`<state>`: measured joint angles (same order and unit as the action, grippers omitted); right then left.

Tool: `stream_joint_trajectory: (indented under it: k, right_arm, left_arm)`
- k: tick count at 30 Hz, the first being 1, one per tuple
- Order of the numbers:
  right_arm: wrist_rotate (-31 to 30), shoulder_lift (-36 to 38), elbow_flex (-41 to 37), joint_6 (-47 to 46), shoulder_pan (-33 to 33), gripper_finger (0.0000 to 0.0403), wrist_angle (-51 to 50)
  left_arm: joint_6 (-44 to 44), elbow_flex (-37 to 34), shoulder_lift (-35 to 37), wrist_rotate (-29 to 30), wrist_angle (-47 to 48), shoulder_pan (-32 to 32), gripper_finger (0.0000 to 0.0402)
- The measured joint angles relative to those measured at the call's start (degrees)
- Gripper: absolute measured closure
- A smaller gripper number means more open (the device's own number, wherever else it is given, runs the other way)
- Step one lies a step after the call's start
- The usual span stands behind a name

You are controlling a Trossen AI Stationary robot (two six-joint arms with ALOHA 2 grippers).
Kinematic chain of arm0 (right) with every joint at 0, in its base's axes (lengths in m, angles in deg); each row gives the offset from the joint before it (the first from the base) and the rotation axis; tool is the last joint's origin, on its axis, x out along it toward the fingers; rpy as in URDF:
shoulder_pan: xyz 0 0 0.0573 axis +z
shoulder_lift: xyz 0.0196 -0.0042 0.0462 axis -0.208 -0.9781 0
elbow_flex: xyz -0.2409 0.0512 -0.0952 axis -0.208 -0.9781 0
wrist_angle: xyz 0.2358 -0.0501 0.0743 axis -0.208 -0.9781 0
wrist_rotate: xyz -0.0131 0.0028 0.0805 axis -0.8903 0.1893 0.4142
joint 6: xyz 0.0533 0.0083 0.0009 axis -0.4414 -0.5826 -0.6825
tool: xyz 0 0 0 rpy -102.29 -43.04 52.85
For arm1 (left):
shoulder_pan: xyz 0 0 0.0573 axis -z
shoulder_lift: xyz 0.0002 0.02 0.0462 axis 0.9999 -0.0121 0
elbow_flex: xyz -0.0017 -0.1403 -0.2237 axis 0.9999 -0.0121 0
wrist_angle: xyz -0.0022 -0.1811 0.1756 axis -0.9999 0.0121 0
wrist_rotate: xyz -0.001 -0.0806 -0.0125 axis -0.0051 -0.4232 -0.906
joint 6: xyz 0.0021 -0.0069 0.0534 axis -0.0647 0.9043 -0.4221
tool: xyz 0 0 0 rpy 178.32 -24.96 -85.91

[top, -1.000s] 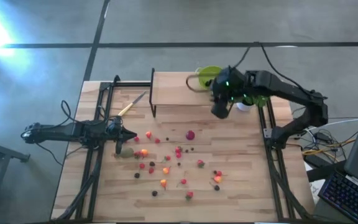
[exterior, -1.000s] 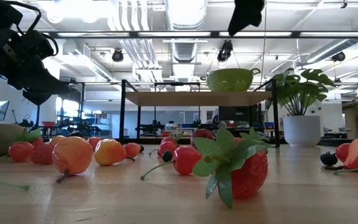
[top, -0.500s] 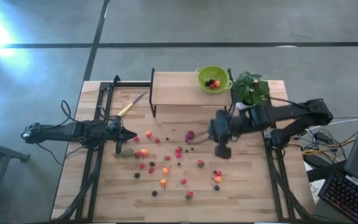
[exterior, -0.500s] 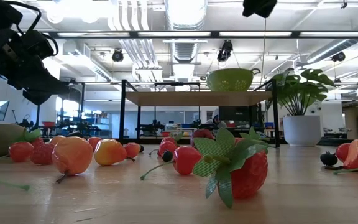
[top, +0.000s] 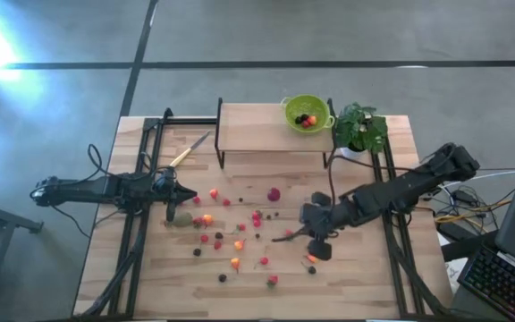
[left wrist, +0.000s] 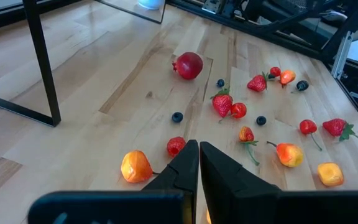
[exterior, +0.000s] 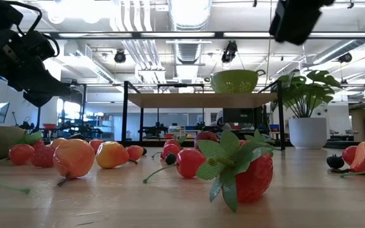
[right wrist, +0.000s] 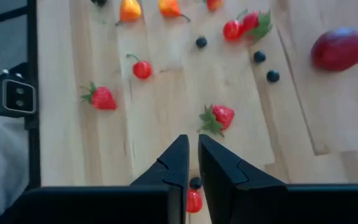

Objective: Build produce basket
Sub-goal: Put the strawberry into the green basket

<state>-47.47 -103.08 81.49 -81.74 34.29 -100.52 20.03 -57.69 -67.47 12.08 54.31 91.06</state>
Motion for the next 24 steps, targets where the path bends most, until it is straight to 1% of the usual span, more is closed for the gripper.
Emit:
stream_joint_trajectory:
  k: [4,7,10,13,15,19,23,24]
  right_arm:
    - [0.13,-0.02,-4.83,-2.43,0.10,0.0343,5.58]
    - [1.63,-0.02,-8.21,-1.79,0.10,0.0322,11.85]
    - [1.94,-0.42,-11.16,3.15,1.40,0.0303,17.40]
    - [1.04,-1.73,-12.73,12.93,4.07,0.0293,20.60]
    - [-1.97,-3.22,-13.08,18.63,6.04,0.0290,22.35]
    - [-9.05,-7.33,-12.46,28.09,8.55,0.0282,22.69]
    - [-16.71,-11.64,-9.94,37.47,9.52,0.0269,22.28]
    - [-17.83,-12.45,-9.25,40.06,9.52,0.0264,21.90]
  left_arm:
    - [0.00,0.00,0.00,0.00,0.00,-0.01,0.0381]
    - [0.00,0.00,0.00,0.00,0.00,0.00,0.0380]
    - [0.01,0.00,0.00,0.00,0.00,0.00,0.0381]
    - [0.00,0.00,0.00,0.00,0.00,0.00,0.0381]
    - [0.00,0.00,-0.02,-0.02,-0.02,0.00,0.0381]
    - [0.01,0.00,-0.04,0.00,-0.01,-0.02,0.0381]
    - [0.02,0.00,-0.02,0.00,-0.02,-0.02,0.0381]
    - [0.01,0.00,-0.05,0.00,-0.02,0.00,0.0381]
